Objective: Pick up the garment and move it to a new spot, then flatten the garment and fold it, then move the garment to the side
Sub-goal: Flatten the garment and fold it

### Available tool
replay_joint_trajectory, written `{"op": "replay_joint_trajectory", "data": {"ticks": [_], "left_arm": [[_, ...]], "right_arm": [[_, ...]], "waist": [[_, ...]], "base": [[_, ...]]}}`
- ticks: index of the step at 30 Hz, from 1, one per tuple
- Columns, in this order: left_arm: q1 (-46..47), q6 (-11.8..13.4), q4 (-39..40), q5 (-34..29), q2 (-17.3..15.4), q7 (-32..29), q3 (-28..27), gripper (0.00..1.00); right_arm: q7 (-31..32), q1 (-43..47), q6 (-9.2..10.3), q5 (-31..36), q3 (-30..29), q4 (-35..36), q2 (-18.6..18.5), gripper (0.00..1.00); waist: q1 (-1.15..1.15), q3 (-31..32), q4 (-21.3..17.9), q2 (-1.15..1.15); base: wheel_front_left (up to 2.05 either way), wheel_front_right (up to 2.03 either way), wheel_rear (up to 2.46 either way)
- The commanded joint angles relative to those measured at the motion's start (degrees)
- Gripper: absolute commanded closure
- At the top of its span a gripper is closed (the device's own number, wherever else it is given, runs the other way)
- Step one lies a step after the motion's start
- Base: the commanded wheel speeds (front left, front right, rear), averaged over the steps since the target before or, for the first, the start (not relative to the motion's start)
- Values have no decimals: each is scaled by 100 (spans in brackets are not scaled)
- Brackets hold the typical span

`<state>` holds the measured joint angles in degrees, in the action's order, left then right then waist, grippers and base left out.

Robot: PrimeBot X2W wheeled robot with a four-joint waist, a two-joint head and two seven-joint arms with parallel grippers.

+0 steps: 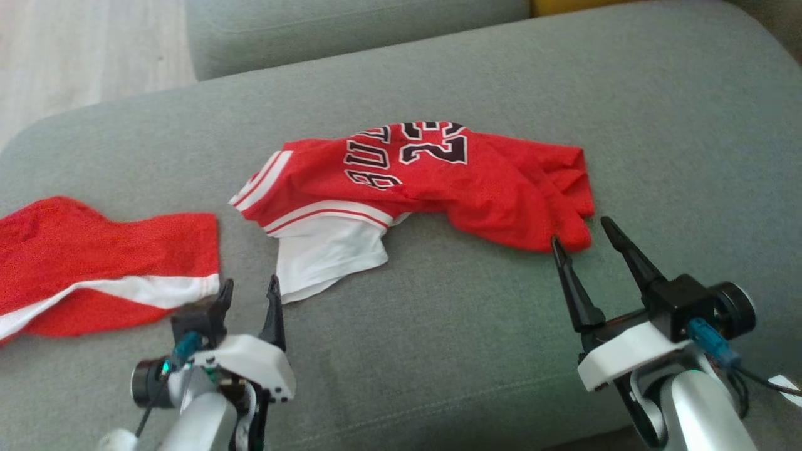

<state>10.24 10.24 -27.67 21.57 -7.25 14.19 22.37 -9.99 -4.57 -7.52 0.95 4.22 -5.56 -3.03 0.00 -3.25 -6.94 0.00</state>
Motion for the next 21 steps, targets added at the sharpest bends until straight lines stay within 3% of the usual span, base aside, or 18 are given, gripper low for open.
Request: {"op": "replay_joint_trajectory", "data": {"ticks": [1,6,14,19,20,21], "left_arm": [[387,-31,49,45,-27,9,-228,0],[673,-381,-681,346,98,-170,-215,0],[1093,-358,-1673,314,120,-49,-231,0],[1257,-489,-2066,332,177,8,-188,0],[1276,-551,-2140,347,193,12,-166,16],[1293,-617,-2209,341,206,15,-122,100]], "right_arm": [[28,-225,3,28,129,227,15,0],[16,-237,3,33,126,230,15,0],[-11,-319,3,51,165,230,15,0],[-10,-321,3,65,98,197,15,0],[1,-320,3,70,79,184,15,0],[19,-317,3,34,52,170,15,0]], "waist": [[0,-85,-99,0],[0,-198,-251,0],[0,-346,-422,0],[0,-393,-442,0],[0,-395,-436,0],[0,-392,-428,0]], "base": [[0,0,0],[0,0,0],[0,0,0],[0,0,0],[0,0,0],[0,0,0]]}}
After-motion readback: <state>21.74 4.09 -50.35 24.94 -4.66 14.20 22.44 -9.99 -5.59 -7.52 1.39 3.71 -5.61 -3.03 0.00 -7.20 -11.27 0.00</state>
